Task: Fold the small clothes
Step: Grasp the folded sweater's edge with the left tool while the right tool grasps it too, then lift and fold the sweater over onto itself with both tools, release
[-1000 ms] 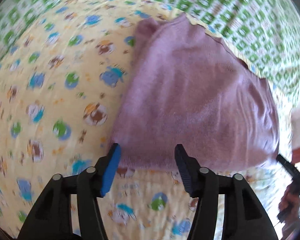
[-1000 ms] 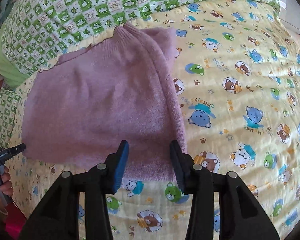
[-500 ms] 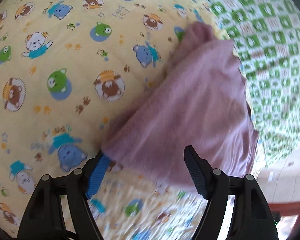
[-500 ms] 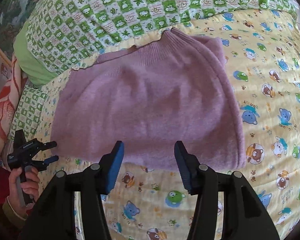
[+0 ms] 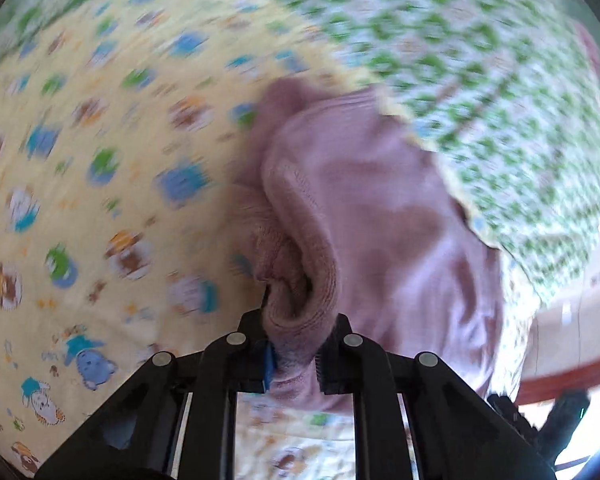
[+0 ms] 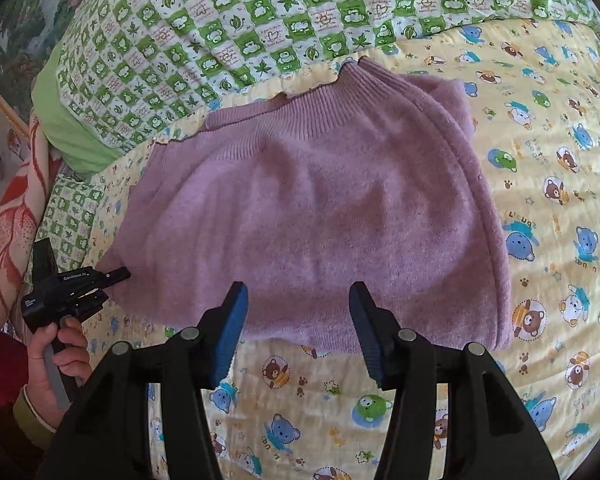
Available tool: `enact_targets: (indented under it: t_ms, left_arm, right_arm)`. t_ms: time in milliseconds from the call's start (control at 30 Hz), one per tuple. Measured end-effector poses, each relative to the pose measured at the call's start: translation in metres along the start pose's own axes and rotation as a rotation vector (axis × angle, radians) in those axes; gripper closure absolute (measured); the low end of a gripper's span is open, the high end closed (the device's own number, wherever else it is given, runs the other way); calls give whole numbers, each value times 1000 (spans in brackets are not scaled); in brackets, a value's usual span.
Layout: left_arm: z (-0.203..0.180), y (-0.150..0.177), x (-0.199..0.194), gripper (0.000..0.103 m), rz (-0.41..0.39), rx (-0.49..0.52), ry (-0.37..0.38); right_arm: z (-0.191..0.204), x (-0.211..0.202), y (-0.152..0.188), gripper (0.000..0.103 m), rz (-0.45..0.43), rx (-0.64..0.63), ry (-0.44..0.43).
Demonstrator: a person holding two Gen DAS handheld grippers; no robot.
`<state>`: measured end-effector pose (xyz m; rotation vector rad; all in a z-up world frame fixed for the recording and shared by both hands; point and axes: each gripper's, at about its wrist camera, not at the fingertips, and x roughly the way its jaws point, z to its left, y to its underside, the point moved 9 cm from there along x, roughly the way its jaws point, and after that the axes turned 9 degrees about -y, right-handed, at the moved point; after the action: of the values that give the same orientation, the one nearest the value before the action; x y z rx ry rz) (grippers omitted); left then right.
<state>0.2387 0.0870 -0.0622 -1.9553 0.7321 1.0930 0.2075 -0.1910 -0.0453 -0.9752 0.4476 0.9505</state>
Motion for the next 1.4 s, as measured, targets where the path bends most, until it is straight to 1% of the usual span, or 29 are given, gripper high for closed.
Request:
enact_targets:
  t_ms: [67, 100, 167, 233, 300, 367, 400, 500, 567, 667, 733, 833, 1033, 1067, 1133, 1200, 1267, 1400]
  left_arm:
    - [-27, -1, -12, 90, -34, 87, 26]
    - [-48, 1, -18, 91, -51, 148, 47]
    - [-77, 6, -24, 91, -66, 226, 79]
    - [-116, 18, -25, 92, -81, 338, 114]
    - [-145, 33, -23, 92, -83, 429, 137]
    - [-170, 55, -12, 92, -44, 500, 178]
    - [-179, 68, -3, 92, -22, 538, 184]
    - [-191, 96, 27, 92, 53, 598, 170]
    - [-192, 104, 39, 92, 85, 594, 165]
    - [-187, 103, 43, 92, 95, 567, 173]
    - [-183, 101, 42, 92, 103, 544, 182]
    - [-176, 97, 39, 92, 106, 516, 192]
    - [-161, 93, 32, 92, 106, 477, 201]
    - [-160, 92, 32, 92, 104, 481, 196]
    - [-160, 91, 30, 92, 99, 487, 190]
    - [-162, 90, 26, 92, 97, 489, 197]
    - [-166, 89, 19, 92, 93, 489, 213]
    - [-178, 85, 5, 92, 95, 496, 260]
  right_arm:
    - [0, -1, -5, 49, -4, 10, -9]
    - [0, -1, -8, 49, -7, 15, -13]
    - [3, -1, -17, 49, -12, 21, -34]
    - [5, 0, -30, 49, -20, 29, -60]
    - [8, 2, -48, 49, -28, 35, -97]
    - [12, 7, -63, 49, -22, 51, -138]
    - [12, 11, -72, 48, -19, 65, -164]
    - [19, 29, -92, 43, 15, 85, -224]
    - [23, 46, -102, 42, 41, 82, -247]
    - [28, 72, -112, 41, 80, 102, -290]
    - [33, 93, -117, 41, 108, 93, -306]
    - [37, 118, -124, 41, 133, 67, -303]
    - [52, 157, -134, 41, 192, 66, -365]
    - [55, 161, -136, 44, 198, 71, -380]
    - [63, 169, -142, 69, 199, 59, -395]
    - [66, 172, -146, 88, 197, 57, -404]
    - [71, 171, -152, 90, 185, 49, -416]
    - [84, 148, -161, 91, 125, -24, -427]
